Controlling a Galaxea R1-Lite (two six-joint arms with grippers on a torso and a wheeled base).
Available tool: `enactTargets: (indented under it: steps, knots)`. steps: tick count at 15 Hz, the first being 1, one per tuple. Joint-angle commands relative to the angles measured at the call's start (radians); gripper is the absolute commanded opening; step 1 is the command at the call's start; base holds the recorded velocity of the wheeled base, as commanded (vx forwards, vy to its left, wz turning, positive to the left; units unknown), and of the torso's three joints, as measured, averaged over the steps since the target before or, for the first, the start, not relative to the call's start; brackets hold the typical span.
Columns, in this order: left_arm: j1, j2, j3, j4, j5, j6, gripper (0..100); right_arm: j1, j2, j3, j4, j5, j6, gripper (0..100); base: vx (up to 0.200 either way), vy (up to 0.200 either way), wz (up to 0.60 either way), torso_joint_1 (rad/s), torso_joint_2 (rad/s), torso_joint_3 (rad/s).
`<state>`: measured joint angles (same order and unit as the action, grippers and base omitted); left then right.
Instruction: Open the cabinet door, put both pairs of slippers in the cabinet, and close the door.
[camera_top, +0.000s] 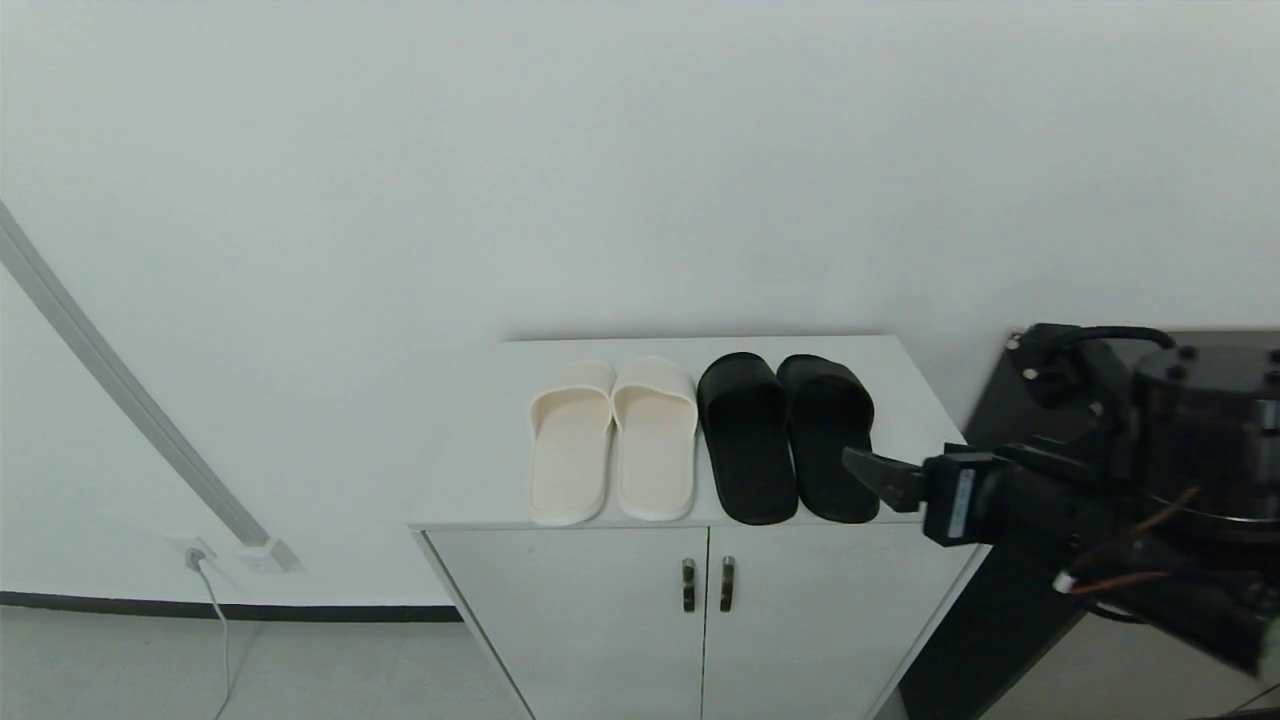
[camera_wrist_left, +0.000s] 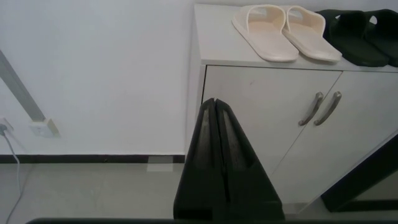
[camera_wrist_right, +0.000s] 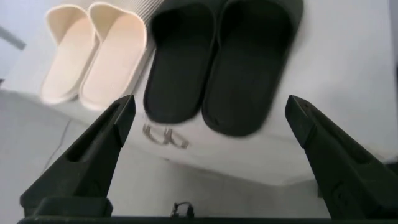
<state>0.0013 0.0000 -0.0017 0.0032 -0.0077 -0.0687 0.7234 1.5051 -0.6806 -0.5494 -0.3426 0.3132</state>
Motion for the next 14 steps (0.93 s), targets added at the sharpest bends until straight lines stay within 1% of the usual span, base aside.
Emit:
enactTargets:
  steps: [1,2,5,7,8,10,14]
  knots:
    - [0.0,0.002,0.0,0.0,0.0,0.0,0,0.037,0.276,-0.142,-0.087,-0.133,0.0,100,0.0,0.0,0.0,0.0,0.0,0.0]
    - [0.0,0.002,0.0,0.0,0.0,0.0,0,0.037,0.339,-0.195,-0.093,-0.191,-0.002,100,0.0,0.0,0.0,0.0,0.0,0.0]
    - [0.0,0.002,0.0,0.0,0.0,0.0,0,0.036,0.46,-0.323,-0.095,-0.28,-0.013,100,0.0,0.0,0.0,0.0,0.0,0.0]
    - [0.0,0.002,0.0,0.0,0.0,0.0,0,0.028,0.507,-0.378,-0.098,-0.294,-0.037,100,0.0,0.0,0.0,0.0,0.0,0.0]
    - [0.0,0.002,0.0,0.0,0.0,0.0,0,0.011,0.546,-0.433,-0.103,-0.294,-0.062,100,0.0,0.0,0.0,0.0,0.0,0.0]
    - [0.0,0.002,0.0,0.0,0.0,-0.003,0,-0.019,0.598,-0.504,-0.106,-0.296,-0.083,100,0.0,0.0,0.0,0.0,0.0,0.0]
    - [0.0,0.002,0.0,0.0,0.0,-0.003,0,-0.07,0.675,-0.589,-0.106,-0.285,-0.125,100,0.0,0.0,0.0,0.0,0.0,0.0]
